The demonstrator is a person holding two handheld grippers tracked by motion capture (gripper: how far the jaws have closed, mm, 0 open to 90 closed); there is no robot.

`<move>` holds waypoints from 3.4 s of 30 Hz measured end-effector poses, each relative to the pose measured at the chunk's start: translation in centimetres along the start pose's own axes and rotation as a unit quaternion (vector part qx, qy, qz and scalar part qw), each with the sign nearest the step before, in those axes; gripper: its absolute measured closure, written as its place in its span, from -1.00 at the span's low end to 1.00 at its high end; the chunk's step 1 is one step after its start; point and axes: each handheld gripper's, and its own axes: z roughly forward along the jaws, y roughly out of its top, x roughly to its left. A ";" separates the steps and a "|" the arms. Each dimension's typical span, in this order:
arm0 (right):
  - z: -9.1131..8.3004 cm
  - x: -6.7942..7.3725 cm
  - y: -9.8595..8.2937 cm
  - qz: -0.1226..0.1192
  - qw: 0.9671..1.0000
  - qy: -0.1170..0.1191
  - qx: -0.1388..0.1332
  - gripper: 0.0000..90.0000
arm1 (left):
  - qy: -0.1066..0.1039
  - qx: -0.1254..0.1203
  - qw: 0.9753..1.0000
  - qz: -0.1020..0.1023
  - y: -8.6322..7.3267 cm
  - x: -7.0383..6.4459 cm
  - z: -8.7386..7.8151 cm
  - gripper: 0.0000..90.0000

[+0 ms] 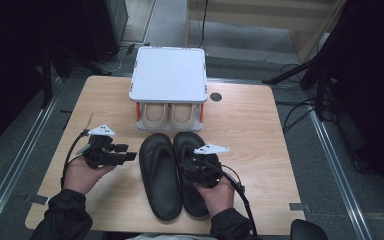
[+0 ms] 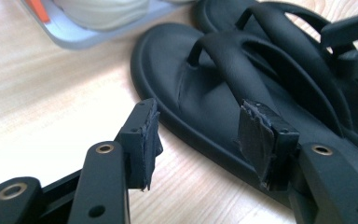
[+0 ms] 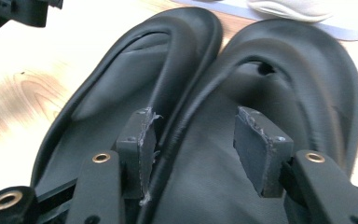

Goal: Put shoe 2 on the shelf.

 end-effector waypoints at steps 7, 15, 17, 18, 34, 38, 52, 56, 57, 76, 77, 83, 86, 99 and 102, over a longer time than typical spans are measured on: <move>1.4 1.3 0.0 0.005 1.000 -0.003 0.007 -0.01 | 0.009 0.000 1.000 -0.001 0.0 0.2 -0.1 0.09; 3.1 2.2 0.2 0.016 0.999 -0.028 0.017 0.05 | 0.015 -0.011 1.000 -0.007 -0.1 0.4 -0.3 0.12; 3.4 2.2 0.3 0.021 0.999 -0.031 0.019 0.07 | 0.014 -0.012 1.000 -0.007 -0.1 0.4 -0.3 0.12; 3.6 2.3 0.3 0.023 0.999 -0.033 0.022 0.09 | 0.013 -0.010 1.000 -0.007 -0.1 0.4 -0.3 0.12; 4.0 2.2 0.6 0.050 0.997 -0.039 0.035 0.36 | 0.021 -0.025 0.999 0.001 -0.1 0.3 -0.5 0.12; 4.0 2.1 0.6 0.053 0.997 -0.038 0.036 0.52 | 0.020 -0.024 1.000 0.000 -0.1 0.4 -0.5 0.12; 3.7 1.3 0.8 0.079 0.995 -0.037 0.050 0.64 | 0.028 -0.042 0.999 0.004 -0.1 0.2 -0.9 0.12; 3.5 1.1 0.9 0.089 0.994 -0.035 0.053 0.67 | 0.028 -0.039 0.999 0.002 -0.1 0.2 -0.8 0.11; 3.4 1.0 0.8 0.089 0.994 -0.033 0.054 0.68 | 0.028 -0.040 0.999 0.003 -0.1 0.2 -0.8 0.11; 0.4 -0.4 1.0 -0.010 0.993 0.063 0.095 0.70 | 0.041 -0.040 0.998 -0.027 -0.6 2.0 -1.6 0.05; 0.4 -0.5 1.1 -0.019 0.993 0.069 0.096 0.70 | 0.040 -0.039 0.998 -0.029 -0.6 2.0 -1.6 0.05; 0.8 -0.6 1.4 -0.066 0.986 0.104 0.113 0.70 | 0.041 -0.037 0.998 -0.036 -1.0 2.1 -1.7 0.03; 1.1 -0.3 2.0 -0.098 0.980 0.119 0.124 0.70 | 0.037 -0.035 0.998 -0.044 -1.4 2.2 -2.0 0.01; 2.1 0.0 5.6 -0.170 0.955 0.191 0.150 0.70 | 0.046 -0.032 0.996 -0.066 -3.0 2.2 -3.2 -0.05; 2.3 -0.2 6.4 -0.188 0.948 0.203 0.156 0.70 | 0.044 -0.029 0.996 -0.070 -3.2 2.3 -3.4 -0.06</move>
